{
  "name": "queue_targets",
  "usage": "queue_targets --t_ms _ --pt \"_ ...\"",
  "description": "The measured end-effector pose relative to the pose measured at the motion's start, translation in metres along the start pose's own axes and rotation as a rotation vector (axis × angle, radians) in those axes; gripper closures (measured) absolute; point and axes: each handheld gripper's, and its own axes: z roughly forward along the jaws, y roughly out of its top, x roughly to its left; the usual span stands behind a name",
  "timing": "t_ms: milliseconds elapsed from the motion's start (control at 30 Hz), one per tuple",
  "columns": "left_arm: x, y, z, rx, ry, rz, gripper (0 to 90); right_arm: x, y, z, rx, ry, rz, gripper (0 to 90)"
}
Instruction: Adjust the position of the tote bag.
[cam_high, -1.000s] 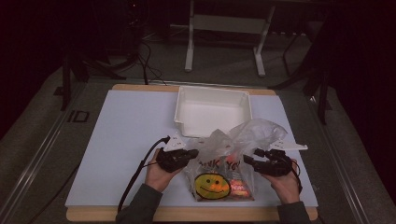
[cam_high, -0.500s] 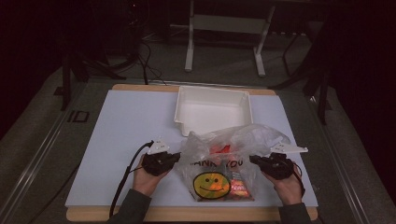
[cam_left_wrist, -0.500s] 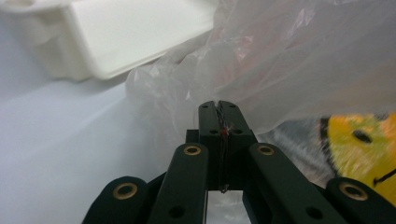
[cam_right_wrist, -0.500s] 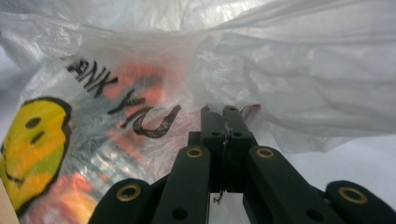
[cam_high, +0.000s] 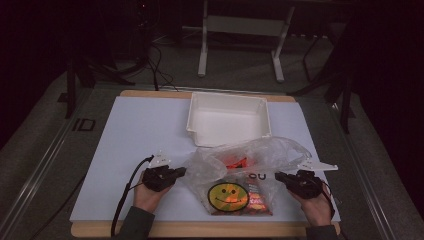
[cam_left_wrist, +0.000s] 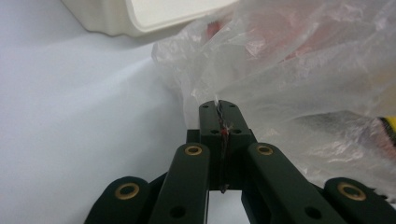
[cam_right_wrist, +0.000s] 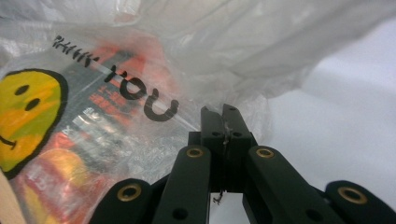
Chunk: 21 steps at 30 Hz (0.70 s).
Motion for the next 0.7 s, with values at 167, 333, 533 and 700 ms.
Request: queue_targets --t_ms 167,333,533,700 --pt "0.0 0.002 -0.01 -0.042 -0.009 0.01 74.0 0.002 0.0 -0.001 -0.004 0.01 -0.036 89.7" --pt "-0.001 0.004 -0.023 -0.072 -0.022 0.011 62.0 0.003 0.001 -0.003 -0.012 0.014 -0.049 89.3" --pt "-0.005 0.004 -0.031 -0.085 -0.034 0.028 53.6 0.006 0.002 -0.001 -0.014 0.019 -0.059 87.7" --pt "-0.012 0.011 -0.04 -0.112 -0.053 0.054 48.6 0.009 0.004 0.001 -0.011 0.023 -0.07 87.1"
